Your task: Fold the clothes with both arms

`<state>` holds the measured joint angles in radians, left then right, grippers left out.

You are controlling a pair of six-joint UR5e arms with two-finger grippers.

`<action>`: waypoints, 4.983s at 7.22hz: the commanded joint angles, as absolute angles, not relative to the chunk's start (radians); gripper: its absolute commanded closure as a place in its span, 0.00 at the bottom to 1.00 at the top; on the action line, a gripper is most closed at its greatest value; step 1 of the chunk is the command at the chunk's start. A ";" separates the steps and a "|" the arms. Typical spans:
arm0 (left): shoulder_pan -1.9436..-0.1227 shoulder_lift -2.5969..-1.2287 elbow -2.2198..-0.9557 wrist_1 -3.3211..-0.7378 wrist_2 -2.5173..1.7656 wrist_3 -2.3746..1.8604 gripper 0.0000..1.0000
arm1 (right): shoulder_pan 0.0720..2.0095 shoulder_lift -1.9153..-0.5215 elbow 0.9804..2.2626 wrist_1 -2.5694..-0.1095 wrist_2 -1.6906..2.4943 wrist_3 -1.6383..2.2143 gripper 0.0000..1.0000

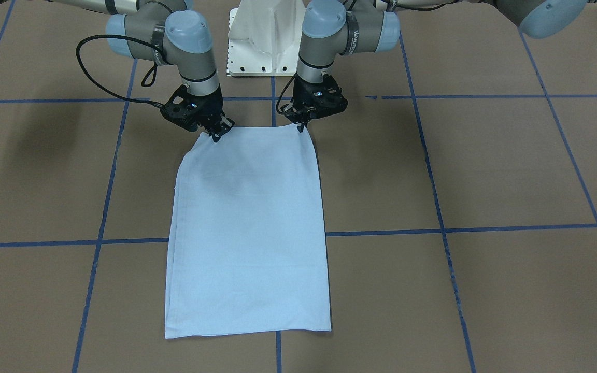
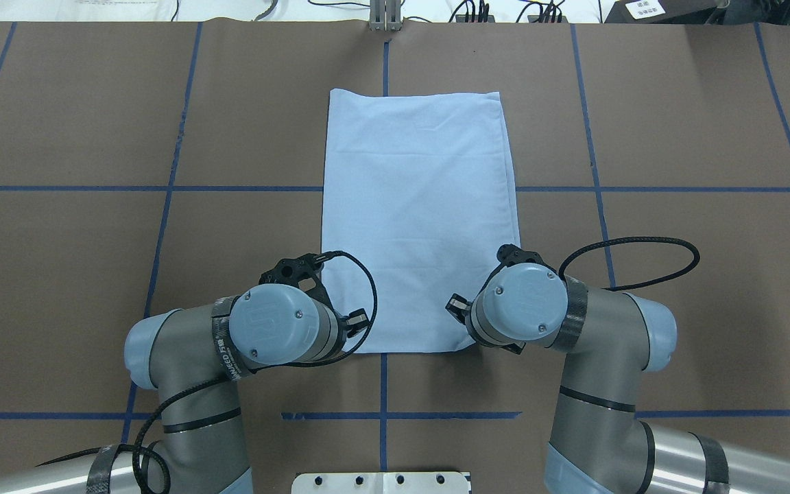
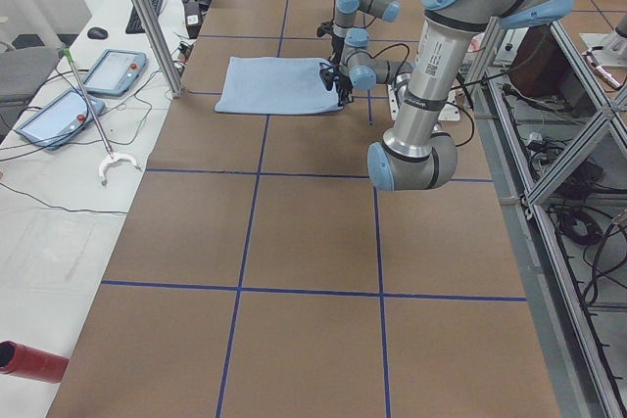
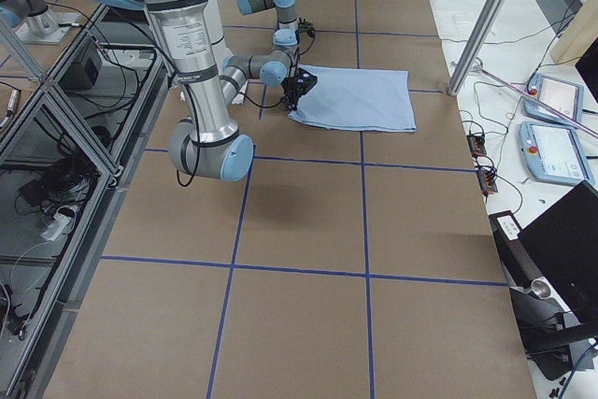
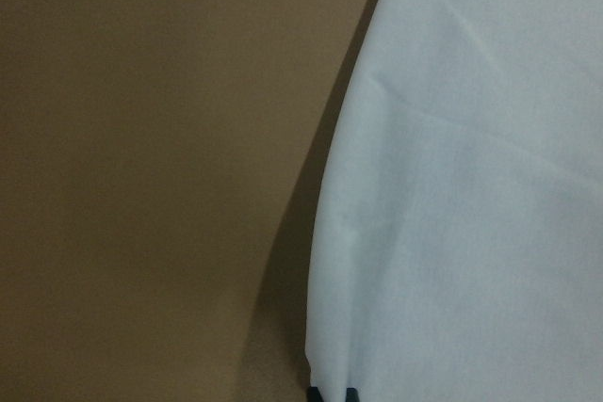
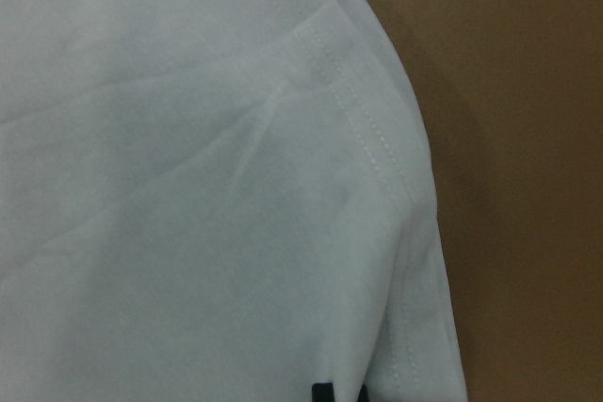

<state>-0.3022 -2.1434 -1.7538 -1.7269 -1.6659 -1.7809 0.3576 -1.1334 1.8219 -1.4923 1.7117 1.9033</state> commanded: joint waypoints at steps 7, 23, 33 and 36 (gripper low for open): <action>-0.172 -2.051 -2.127 -1.481 -1.669 -1.807 1.00 | 0.269 -1.212 2.115 -1.486 1.825 1.852 1.00; -0.659 -2.316 -1.374 -1.997 -1.669 -1.711 1.00 | 0.734 -0.749 1.200 -1.205 1.992 1.766 0.61; -0.775 -2.214 -1.431 -2.053 -1.831 -1.534 0.00 | 0.682 -0.617 1.187 -1.515 1.872 1.369 0.00; -0.769 -2.215 -1.433 -2.060 -1.833 -1.535 0.00 | 0.657 -0.612 1.166 -1.609 1.846 1.208 0.00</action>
<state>-0.7711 -2.2147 -1.4312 -2.0563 -1.8324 -1.5344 0.6622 -0.6157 1.1695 -1.5502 1.8604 1.2878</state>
